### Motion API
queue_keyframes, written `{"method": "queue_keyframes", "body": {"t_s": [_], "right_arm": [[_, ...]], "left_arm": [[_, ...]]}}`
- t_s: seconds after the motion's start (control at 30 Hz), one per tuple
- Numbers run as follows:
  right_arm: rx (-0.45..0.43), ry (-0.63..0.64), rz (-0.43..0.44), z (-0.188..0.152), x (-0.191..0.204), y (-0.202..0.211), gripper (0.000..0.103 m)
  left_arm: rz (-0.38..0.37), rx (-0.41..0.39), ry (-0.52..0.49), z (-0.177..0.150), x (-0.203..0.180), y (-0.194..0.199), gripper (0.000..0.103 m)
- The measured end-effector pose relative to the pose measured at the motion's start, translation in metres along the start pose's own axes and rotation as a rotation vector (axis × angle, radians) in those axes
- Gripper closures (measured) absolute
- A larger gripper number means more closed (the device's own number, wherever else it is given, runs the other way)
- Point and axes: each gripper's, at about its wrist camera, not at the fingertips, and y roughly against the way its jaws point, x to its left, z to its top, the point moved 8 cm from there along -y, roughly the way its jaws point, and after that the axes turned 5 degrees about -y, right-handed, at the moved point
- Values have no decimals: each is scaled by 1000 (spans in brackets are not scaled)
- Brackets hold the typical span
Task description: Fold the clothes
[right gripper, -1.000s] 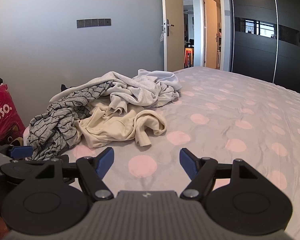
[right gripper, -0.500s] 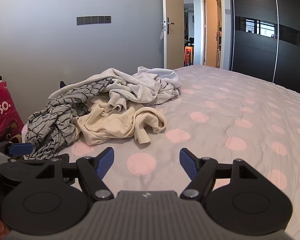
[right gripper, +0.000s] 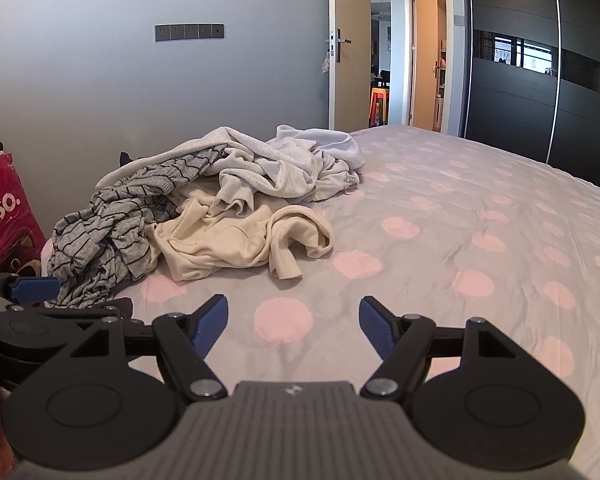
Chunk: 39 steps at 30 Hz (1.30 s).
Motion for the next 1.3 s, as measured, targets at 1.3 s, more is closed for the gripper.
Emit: {"method": "queue_keyframes", "body": {"t_s": [1.3], "right_arm": [[17, 13, -2, -5, 2, -5, 28]], "left_arm": [[-11, 29, -5, -4, -1, -7, 39]]}}
